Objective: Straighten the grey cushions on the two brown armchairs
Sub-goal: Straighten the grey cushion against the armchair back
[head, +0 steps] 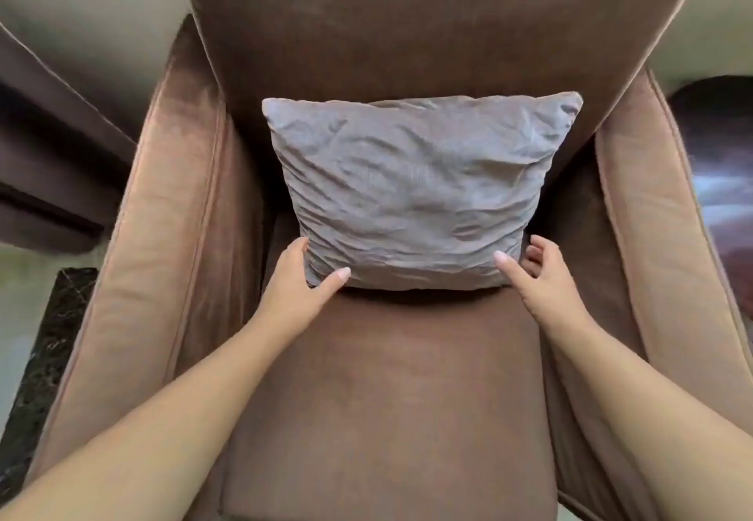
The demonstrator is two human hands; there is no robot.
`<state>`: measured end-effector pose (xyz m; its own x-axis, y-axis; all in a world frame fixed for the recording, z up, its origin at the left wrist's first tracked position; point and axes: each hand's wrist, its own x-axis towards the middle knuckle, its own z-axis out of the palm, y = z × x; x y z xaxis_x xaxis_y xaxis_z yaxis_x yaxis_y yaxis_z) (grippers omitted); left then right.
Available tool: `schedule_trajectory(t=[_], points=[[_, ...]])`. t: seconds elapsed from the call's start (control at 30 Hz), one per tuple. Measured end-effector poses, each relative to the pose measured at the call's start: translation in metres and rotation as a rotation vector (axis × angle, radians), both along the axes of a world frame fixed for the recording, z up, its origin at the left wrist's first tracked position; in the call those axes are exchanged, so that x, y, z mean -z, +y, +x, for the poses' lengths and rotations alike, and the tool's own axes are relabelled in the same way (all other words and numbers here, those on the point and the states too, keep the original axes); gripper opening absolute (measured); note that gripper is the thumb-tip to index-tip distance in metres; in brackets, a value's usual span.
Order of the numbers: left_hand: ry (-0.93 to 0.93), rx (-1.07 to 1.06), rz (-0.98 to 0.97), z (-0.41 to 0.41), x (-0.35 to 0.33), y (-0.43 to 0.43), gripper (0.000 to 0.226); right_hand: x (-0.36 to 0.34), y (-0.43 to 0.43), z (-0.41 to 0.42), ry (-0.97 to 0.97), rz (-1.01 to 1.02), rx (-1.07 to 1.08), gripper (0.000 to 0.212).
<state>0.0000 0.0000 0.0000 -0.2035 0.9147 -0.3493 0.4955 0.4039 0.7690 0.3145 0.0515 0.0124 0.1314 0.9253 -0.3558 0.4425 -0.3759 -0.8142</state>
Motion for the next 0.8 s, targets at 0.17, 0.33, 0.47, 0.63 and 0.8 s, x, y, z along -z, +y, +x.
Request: schedule_trajectory(t=[0.17,0.33,0.47,0.63,0.8], points=[[-0.02,-0.217,-0.002,-0.011,0.06,0.043,0.102,0.055,0.051,0.008,0.055,0.07,-0.012,0.055],[-0.111,-0.279,0.062,-0.024,0.082,0.074,0.102,0.078,0.086,0.023,0.118,0.127,0.028,0.09],[-0.344,-0.303,0.062,-0.022,0.091,0.09,0.112,0.091,0.097,0.024,0.225,0.059,0.024,0.107],[-0.527,-0.352,0.123,-0.008,0.091,0.101,0.091,0.096,0.099,0.013,0.407,0.082,0.103,0.105],[-0.533,-0.31,0.205,-0.008,0.068,0.097,0.083,0.068,0.094,0.01,0.502,0.155,0.089,0.075]])
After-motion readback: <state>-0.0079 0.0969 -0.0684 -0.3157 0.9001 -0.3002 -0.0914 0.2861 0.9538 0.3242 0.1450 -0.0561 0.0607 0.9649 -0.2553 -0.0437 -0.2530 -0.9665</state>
